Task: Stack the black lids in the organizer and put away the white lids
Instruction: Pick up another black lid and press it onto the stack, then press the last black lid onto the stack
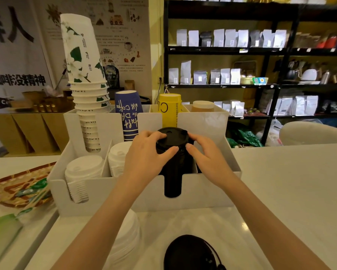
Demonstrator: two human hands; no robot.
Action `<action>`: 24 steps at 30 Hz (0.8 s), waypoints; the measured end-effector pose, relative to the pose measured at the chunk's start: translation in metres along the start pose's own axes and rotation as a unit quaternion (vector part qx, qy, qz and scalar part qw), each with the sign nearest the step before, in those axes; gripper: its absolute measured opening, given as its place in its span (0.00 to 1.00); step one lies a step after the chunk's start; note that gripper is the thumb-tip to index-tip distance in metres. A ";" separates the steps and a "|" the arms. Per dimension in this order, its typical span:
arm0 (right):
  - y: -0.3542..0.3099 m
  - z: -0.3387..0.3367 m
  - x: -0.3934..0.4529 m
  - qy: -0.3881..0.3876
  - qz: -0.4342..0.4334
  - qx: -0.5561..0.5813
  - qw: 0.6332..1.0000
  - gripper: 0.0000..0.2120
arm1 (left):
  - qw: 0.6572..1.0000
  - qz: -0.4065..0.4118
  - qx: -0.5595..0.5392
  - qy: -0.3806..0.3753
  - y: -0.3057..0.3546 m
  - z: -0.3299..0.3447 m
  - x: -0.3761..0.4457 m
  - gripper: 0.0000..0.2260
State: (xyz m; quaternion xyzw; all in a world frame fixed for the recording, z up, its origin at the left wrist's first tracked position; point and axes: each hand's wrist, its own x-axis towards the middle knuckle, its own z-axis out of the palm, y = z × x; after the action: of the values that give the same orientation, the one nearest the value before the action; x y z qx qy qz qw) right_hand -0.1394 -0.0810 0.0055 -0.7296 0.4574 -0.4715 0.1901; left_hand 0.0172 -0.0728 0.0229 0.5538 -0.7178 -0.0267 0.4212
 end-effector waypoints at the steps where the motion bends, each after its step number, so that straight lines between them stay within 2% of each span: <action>1: 0.000 0.000 -0.001 -0.002 -0.011 -0.023 1.000 0.18 | 1.000 0.002 0.001 0.002 0.000 0.001 0.000 0.22; 5: -0.002 -0.003 -0.014 -0.025 0.006 -0.058 0.998 0.24 | 1.000 0.009 -0.008 0.008 -0.004 0.006 -0.004 0.21; 9: -0.007 -0.011 -0.047 0.045 -0.007 -0.043 0.998 0.27 | 0.999 0.016 -0.023 0.022 -0.004 0.016 -0.013 0.20; 11: -0.006 -0.014 -0.069 0.042 -0.006 -0.015 0.999 0.26 | 0.999 0.019 -0.012 0.033 -0.003 0.023 -0.019 0.20; 14: 0.003 -0.017 -0.106 -0.045 0.011 -0.012 0.999 0.28 | 0.999 0.021 -0.002 0.026 -0.004 0.029 -0.027 0.23; 19: 0.013 -0.012 -0.144 -0.213 0.099 -0.032 0.971 0.40 | 0.998 0.032 -0.005 -0.053 -0.012 0.021 -0.035 0.28; 24: 0.015 -0.011 -0.153 -0.277 0.116 -0.064 0.952 0.47 | 0.993 0.047 0.015 -0.109 -0.010 0.013 -0.060 0.28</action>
State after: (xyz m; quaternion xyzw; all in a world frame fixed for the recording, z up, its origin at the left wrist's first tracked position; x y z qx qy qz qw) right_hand -0.1772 0.0421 -0.0786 -0.7842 0.4972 -0.1955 0.3155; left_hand 0.0185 -0.0333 -0.0243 0.5196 -0.7850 -0.0566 0.3327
